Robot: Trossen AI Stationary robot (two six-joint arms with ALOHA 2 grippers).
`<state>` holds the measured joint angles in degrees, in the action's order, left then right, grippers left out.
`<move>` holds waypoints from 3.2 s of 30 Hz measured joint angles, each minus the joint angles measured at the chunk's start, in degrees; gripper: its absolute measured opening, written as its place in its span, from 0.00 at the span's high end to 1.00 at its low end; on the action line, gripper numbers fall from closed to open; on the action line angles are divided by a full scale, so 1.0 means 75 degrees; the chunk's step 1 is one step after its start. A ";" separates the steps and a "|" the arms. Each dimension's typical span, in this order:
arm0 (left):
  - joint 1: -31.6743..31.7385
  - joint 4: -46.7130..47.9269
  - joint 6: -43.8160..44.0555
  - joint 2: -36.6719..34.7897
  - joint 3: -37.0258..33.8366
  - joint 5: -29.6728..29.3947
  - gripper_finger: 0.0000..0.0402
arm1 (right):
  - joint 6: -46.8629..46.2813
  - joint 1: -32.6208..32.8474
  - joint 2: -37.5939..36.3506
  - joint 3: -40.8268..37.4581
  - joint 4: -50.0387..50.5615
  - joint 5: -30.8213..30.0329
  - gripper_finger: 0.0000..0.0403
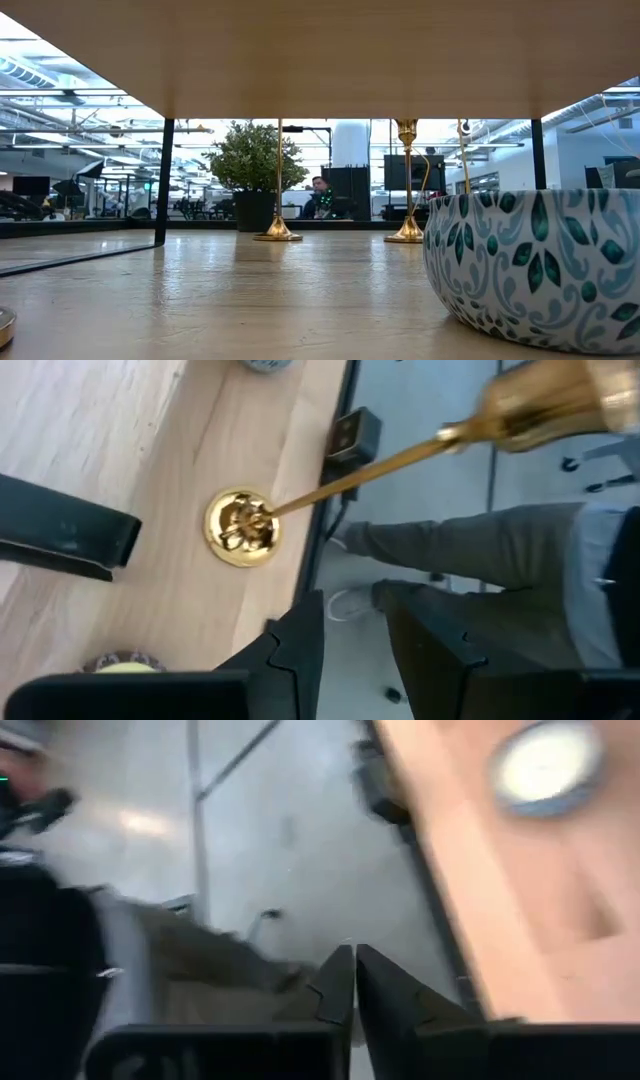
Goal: Pick & Place candle stick holders
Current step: Adjust the shelf, then put the blue scented candle on the shelf aligned with the orange scented candle
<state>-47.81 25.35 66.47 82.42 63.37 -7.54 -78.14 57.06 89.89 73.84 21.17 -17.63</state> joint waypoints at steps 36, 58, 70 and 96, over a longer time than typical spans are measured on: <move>0.0373 0.0768 -0.0231 0.0125 0.0000 -0.1478 0.99 | -0.0885 -0.0202 0.0000 -0.0006 0.3091 -0.1078 1.00; 0.0594 0.1166 -0.0364 0.0125 0.0000 -0.1652 0.99 | -0.0617 -0.0626 0.0000 -0.0003 0.3995 -0.1250 1.00; 0.0764 0.1236 -0.0600 0.0125 0.0000 -0.1611 0.98 | -0.0668 -0.0671 0.0000 0.0003 0.4707 -0.1323 1.00; 0.0756 0.0903 -0.0788 -0.0027 0.0000 -0.1707 0.98 | -0.0349 -0.0803 -0.0006 0.0097 0.4123 -0.1452 1.00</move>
<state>-42.14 32.12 60.56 82.21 63.37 -20.34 -80.75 51.04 89.84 74.57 52.09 -28.52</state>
